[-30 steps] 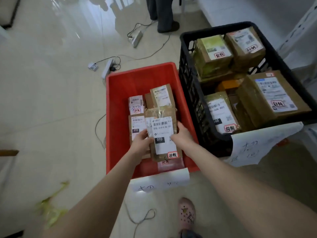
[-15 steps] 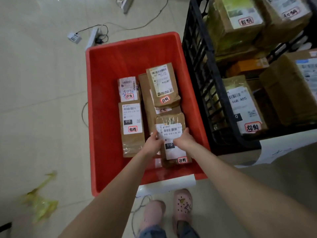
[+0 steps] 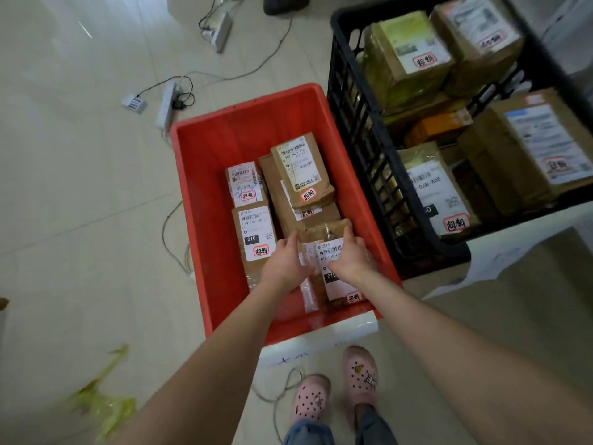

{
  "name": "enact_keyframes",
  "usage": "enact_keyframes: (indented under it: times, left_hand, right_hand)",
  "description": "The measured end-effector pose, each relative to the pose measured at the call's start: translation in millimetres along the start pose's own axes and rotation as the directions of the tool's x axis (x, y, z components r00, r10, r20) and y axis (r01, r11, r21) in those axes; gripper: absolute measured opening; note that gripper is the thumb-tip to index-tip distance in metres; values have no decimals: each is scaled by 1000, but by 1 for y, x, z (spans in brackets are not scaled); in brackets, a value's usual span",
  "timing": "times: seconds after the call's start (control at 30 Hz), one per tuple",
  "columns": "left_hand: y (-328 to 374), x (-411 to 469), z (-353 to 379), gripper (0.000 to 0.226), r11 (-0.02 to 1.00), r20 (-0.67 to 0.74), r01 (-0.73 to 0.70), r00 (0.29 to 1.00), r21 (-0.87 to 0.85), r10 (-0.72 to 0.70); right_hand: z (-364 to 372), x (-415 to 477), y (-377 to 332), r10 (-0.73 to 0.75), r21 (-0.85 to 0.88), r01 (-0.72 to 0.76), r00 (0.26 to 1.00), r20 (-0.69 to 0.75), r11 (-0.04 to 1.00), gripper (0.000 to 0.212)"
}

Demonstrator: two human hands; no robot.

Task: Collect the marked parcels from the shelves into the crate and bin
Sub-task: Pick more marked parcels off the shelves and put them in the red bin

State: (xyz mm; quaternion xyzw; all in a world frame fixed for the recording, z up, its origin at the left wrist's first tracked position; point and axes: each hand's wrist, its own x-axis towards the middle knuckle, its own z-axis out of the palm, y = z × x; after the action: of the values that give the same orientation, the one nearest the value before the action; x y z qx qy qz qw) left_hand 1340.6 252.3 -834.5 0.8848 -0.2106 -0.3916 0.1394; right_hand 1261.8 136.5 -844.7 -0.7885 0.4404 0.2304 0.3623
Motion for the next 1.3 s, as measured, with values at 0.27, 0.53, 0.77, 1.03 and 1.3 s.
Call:
enact_keyframes:
  times: [0.27,0.53,0.77,1.03,1.3]
  left_hand:
    - [39,-45,-35,99,835,76,-236,970,497,229]
    - [113,-111,-17,72,557,200,-498,837,665,510]
    - [209,-160,57,76,356,373,-676,686,645,625]
    - [299,-226,175,82,138,545,-780,540,611,641]
    - [368,-299,298,85,-3,624,-783,493,622,607]
  right_hand:
    - [-40,-78,4,-103,-118,91,989,-102,989,89]
    - [-70,-164,77,15,-37,-24,972,-236,999,87]
    - [-98,-231,187,268,173,-220,899,-345,960,88]
    - [-98,-313,338,501,375,-375,798,-334,848,88]
    - [-93,-375,477,582,497,-388,744,-329,776,77]
